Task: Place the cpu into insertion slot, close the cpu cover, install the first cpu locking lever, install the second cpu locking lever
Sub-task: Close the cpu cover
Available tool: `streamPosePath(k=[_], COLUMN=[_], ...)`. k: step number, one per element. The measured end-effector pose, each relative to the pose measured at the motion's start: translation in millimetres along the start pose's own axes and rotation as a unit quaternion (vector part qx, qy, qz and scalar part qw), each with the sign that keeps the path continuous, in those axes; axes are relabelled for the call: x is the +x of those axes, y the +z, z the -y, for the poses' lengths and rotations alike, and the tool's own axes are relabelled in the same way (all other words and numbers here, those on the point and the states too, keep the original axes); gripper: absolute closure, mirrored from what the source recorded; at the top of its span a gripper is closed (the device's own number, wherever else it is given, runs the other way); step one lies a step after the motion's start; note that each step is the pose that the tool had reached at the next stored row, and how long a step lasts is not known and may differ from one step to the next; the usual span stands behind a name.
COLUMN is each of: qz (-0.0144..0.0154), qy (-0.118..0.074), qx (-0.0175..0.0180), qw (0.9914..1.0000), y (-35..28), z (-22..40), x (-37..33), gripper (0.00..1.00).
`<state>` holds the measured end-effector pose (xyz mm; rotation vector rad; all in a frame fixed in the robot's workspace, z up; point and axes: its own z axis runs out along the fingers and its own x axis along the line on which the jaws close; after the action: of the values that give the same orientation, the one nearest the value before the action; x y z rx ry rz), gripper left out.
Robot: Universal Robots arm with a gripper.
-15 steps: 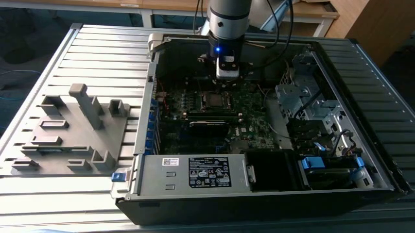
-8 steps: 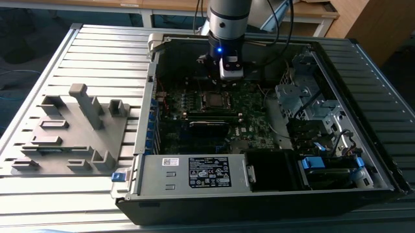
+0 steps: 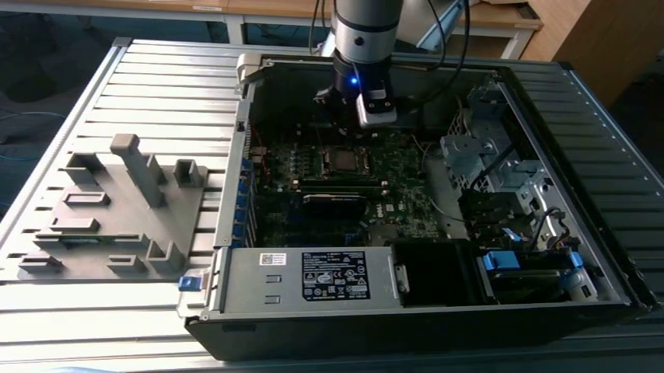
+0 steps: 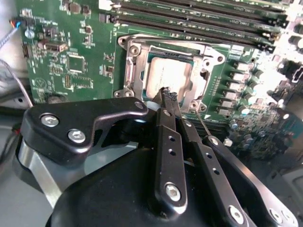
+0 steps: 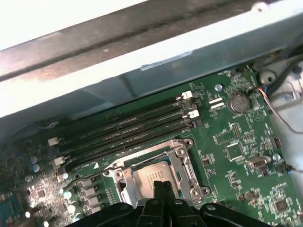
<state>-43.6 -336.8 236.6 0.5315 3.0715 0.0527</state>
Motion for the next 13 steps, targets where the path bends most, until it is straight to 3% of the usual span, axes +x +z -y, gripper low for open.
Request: streamPosePath(k=[3, 7, 10, 13], qz=[-0.0010, -0.0024, -0.0033, -0.0042], qy=[-0.022, -0.050, -0.072, -0.093], qx=[-0.0010, -0.0022, -0.0030, -0.0035], qw=[0.99977, 0.99872, 0.99743, 0.99562], y=[0.1, 0.1, 0.1, 0.2], z=[0.0, 0.0, 0.0, 0.0], x=[0.0, 0.0, 0.0, 0.0], gripper=[0.89, 0.89, 0.89, 0.89])
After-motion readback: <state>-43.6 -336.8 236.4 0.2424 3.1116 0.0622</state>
